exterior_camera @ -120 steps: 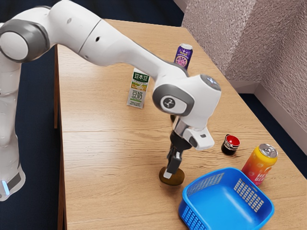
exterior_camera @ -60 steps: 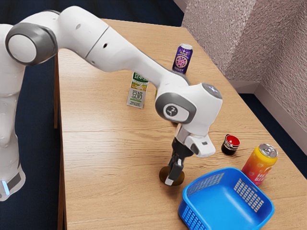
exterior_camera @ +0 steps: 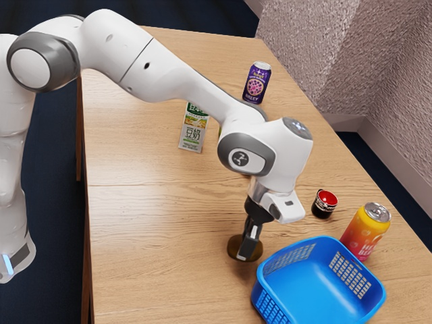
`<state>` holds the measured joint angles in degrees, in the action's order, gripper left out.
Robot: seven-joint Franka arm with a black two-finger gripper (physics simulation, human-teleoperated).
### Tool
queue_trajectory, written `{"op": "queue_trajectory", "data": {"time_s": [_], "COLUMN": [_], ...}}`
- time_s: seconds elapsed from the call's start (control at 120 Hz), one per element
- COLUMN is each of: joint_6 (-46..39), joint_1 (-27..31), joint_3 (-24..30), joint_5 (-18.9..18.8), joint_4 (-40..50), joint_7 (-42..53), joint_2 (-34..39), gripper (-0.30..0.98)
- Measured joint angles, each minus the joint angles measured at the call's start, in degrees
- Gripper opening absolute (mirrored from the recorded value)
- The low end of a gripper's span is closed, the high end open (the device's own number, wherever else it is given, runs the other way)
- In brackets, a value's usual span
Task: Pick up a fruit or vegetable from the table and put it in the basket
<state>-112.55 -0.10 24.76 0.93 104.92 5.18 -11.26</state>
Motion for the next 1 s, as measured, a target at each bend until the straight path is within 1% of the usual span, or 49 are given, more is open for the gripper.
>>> {"op": "queue_trajectory", "data": {"time_s": [0.158, 0.225, 0.25, 0.317, 0.367, 0.442, 0.5, 0.542, 0.6, 0.7, 0.725, 0.8, 0.892, 0.933, 0.95, 0.967, 1.0], "joint_6": [2.4, 4.4, 5.3, 7.7, 9.2, 10.4, 10.5, 10.3, 9.9, 9.0, 8.9, 8.9, 10.3, 13.0, 14.4, 16.0, 19.6], "joint_1": [0.0, 0.3, 0.8, 2.1, 1.2, 0.0, -0.2, -0.5, -0.8, -0.9, -0.9, -1.0, -1.1, -1.1, -1.1, -1.4, -2.8], "joint_3": [-1.6, -2.0, -1.4, 2.9, 6.9, 13.5, 17.7, 19.5, 20.4, 20.3, 20.1, 19.7, 18.7, 18.2, 17.0, 14.6, 6.8], "joint_5": [-0.4, -0.5, -0.7, -2.3, -3.4, -5.1, -6.8, -8.0, -9.2, -10.3, -10.0, -9.0, -7.0, -6.5, -6.2, -6.0, -5.7], "joint_4": [-2.2, -6.2, -8.5, -16.1, -21.0, -25.1, -28.3, -30.9, -33.1, -34.4, -34.5, -34.5, -34.6, -35.1, -35.4, -35.6, -35.9], "joint_7": [0.4, 0.8, 0.9, 1.4, 1.7, 1.9, 2.1, 2.2, 2.4, 2.8, 2.9, 3.3, 3.6, 3.8, 3.8, 3.8, 3.9], "joint_2": [4.8, 6.1, 6.2, 4.8, 2.6, -2.5, -7.6, -10.6, -12.9, -14.5, -14.8, -15.3, -15.1, -12.8, -10.6, -7.5, -1.3], "gripper": [0.20, 0.19, 0.18, 0.20, 0.24, 0.27, 0.26, 0.26, 0.26, 0.27, 0.35, 0.48, 0.58, 0.61, 0.62, 0.62, 0.64]}}
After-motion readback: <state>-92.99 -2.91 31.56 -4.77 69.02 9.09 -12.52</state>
